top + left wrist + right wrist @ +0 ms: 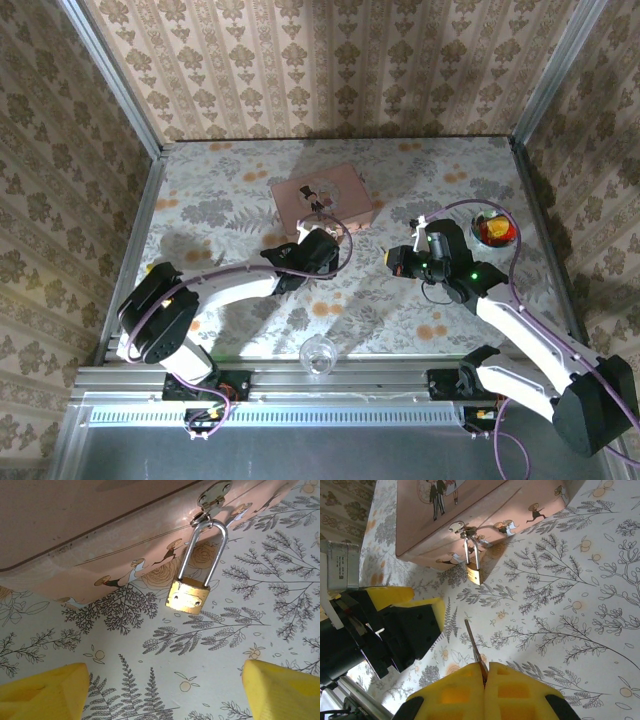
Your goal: Unlock the padlock with the key
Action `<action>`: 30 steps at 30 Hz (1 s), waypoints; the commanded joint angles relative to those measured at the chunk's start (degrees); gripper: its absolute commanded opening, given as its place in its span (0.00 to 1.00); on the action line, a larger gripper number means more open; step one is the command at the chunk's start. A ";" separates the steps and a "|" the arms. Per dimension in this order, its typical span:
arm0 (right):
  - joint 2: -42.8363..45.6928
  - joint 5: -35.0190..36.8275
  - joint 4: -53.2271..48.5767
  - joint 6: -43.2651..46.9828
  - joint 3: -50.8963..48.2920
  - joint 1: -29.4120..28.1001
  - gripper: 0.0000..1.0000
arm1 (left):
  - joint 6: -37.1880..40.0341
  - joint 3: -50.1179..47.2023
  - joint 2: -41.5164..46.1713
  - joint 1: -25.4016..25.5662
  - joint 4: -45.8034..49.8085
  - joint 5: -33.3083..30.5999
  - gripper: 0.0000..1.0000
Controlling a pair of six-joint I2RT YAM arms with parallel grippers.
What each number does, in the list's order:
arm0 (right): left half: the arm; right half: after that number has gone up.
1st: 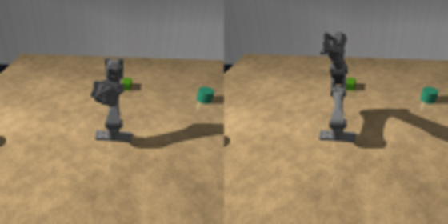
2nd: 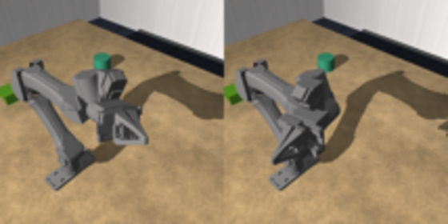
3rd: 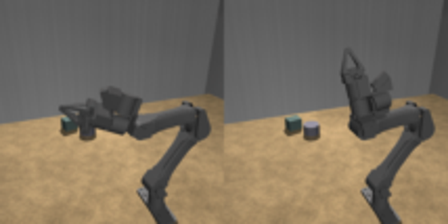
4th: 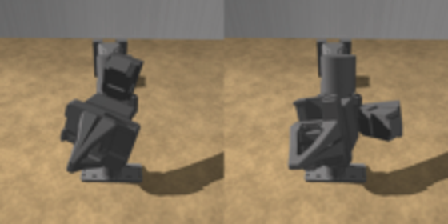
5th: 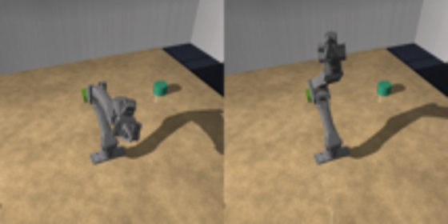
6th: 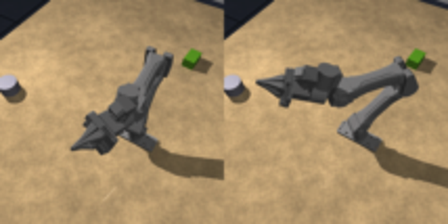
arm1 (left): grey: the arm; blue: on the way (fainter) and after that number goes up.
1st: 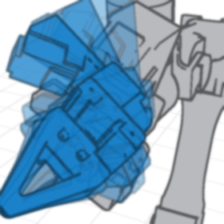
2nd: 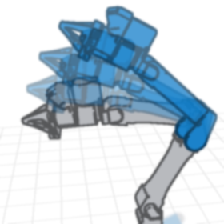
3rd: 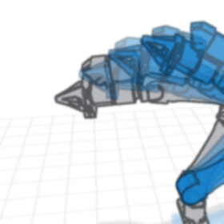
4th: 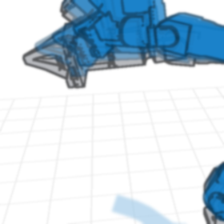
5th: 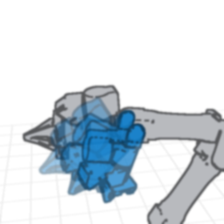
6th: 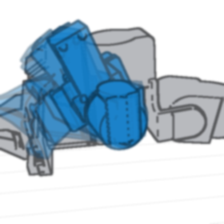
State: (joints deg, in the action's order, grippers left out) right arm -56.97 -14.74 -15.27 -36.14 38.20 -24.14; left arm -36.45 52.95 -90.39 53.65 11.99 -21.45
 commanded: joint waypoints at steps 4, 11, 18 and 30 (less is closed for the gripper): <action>-1.30 0.81 0.31 0.72 1.27 0.32 0.00 | -0.05 -0.55 -0.59 -1.82 -0.30 -0.26 0.78; -1.87 0.58 0.55 0.81 1.53 0.41 0.00 | 0.72 -1.52 0.25 -4.06 0.37 -0.64 0.79; -2.18 0.28 0.86 0.71 1.45 0.41 0.00 | 2.39 -1.97 1.83 -6.09 1.11 -0.98 0.81; -2.03 0.04 1.58 0.46 1.11 0.50 0.00 | 1.75 1.31 0.17 -3.64 1.55 1.57 0.82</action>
State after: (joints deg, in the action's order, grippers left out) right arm -59.00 -14.81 -14.76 -36.14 38.20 -23.88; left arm -34.92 52.05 -89.93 49.10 12.25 -20.60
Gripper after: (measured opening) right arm 0.067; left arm 0.825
